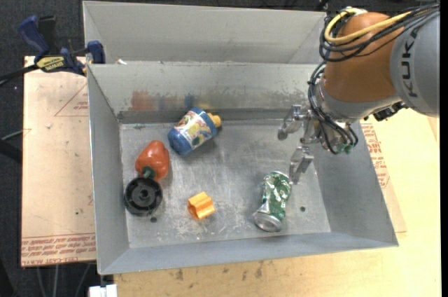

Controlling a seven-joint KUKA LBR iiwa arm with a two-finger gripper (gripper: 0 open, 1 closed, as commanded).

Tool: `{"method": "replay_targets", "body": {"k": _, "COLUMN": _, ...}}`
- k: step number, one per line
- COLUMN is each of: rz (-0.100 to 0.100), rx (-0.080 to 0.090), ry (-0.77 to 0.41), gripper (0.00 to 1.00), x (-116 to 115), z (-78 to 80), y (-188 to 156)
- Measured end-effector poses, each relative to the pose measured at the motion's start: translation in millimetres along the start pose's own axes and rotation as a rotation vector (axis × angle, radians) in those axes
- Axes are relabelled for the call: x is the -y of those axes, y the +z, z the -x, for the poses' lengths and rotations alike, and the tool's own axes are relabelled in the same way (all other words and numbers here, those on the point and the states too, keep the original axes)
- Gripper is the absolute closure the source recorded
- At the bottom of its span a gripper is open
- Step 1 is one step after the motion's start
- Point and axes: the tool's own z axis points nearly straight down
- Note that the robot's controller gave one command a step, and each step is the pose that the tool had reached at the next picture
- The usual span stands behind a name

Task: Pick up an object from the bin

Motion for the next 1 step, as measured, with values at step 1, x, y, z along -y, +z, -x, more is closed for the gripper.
{"method": "replay_targets", "body": {"k": 1, "rz": -0.001, "rx": 0.007, "ry": -0.114, "gripper": 0.0, "x": -4.1, "z": -15.5, "y": 31.0}}
